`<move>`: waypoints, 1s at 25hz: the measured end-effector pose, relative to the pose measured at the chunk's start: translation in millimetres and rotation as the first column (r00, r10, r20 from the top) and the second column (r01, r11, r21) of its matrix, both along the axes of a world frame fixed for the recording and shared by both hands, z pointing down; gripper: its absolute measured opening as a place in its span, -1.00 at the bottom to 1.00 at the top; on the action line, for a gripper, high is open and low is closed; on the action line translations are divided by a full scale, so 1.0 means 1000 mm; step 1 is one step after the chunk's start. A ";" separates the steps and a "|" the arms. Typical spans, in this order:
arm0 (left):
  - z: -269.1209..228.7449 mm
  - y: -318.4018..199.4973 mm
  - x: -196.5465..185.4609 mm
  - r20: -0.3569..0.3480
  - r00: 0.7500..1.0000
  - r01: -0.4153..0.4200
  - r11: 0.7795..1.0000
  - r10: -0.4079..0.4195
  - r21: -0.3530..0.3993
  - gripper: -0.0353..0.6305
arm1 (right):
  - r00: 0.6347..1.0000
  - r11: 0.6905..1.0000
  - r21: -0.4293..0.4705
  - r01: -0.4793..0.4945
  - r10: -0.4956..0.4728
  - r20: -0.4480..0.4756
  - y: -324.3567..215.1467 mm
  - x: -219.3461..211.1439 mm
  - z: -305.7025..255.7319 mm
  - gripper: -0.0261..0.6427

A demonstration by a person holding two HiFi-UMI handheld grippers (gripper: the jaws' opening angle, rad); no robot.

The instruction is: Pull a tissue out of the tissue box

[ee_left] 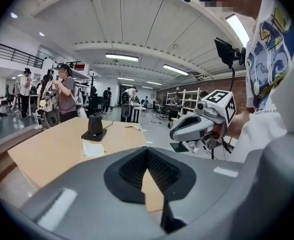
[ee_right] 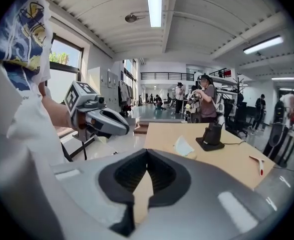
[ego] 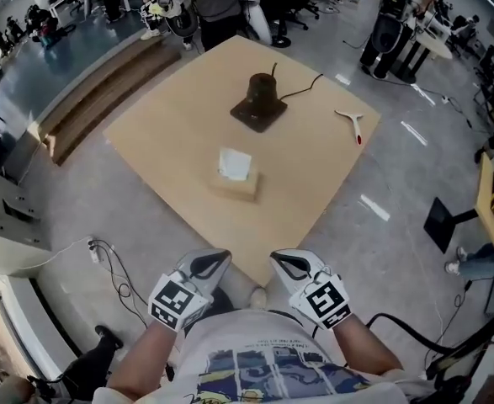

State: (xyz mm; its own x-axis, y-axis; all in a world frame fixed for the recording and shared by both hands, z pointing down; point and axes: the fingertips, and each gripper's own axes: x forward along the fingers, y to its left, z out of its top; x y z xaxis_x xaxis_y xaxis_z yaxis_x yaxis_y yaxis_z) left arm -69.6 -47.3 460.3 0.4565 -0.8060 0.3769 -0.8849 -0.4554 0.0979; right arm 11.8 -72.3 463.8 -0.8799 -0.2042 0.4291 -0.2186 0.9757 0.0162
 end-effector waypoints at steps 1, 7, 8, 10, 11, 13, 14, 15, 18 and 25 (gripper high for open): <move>0.001 -0.006 -0.003 -0.002 1.000 -0.003 1.000 0.003 -0.004 -0.88 | 1.000 1.000 0.001 -0.008 0.008 -0.002 -0.005 0.000 0.000 -0.91; 0.007 -0.050 -0.031 0.012 0.999 -0.042 0.999 0.042 -0.004 -0.88 | 0.996 0.996 0.000 -0.087 0.087 -0.017 -0.038 -0.007 0.000 -0.91; 0.008 -0.059 -0.038 0.019 0.998 -0.053 0.999 0.053 -0.005 -0.88 | 0.994 0.994 -0.004 -0.108 0.108 -0.020 -0.043 -0.008 0.001 -0.91; 0.009 -0.078 -0.055 0.025 0.997 -0.070 0.998 0.070 -0.007 -0.82 | 0.988 0.989 -0.007 -0.148 0.148 -0.032 -0.052 -0.012 0.002 -0.91; 0.010 -0.089 -0.065 0.023 0.997 -0.076 0.997 0.076 -0.009 -0.81 | 0.985 0.986 -0.006 -0.168 0.168 -0.036 -0.056 -0.015 0.001 -0.91; 0.011 -0.109 -0.085 0.020 0.996 -0.087 0.996 0.087 -0.011 -0.77 | 0.977 0.978 -0.002 -0.210 0.210 -0.036 -0.064 -0.022 -0.003 -0.91; 0.012 -0.119 -0.096 0.024 0.995 -0.093 0.996 0.094 -0.011 -0.75 | 0.972 0.973 0.001 -0.232 0.232 -0.034 -0.067 -0.027 -0.006 -0.91; 0.013 -0.130 -0.107 0.030 0.995 -0.099 0.995 0.100 -0.011 -0.73 | 0.967 0.967 0.004 -0.253 0.253 -0.032 -0.071 -0.032 -0.008 -0.91; 0.019 -0.161 -0.133 0.048 0.992 -0.114 0.993 0.115 -0.020 -0.65 | 0.953 0.954 0.005 -0.301 0.301 -0.034 -0.078 -0.043 -0.009 -0.91; 0.063 -0.224 -0.162 0.011 0.984 -0.177 0.976 0.179 -0.125 -0.52 | 0.905 0.906 -0.006 -0.423 0.422 -0.064 -0.089 -0.059 -0.004 -0.91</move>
State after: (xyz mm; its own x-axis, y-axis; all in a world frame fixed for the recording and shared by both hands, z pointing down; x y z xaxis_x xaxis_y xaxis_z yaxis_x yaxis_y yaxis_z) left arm -231.2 -271.1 523.2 0.5789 -0.6595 0.4795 -0.7932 -0.5917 0.1440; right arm -47.2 -160.8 459.9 -0.6857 -0.5422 0.4856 -0.6093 0.7926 0.0245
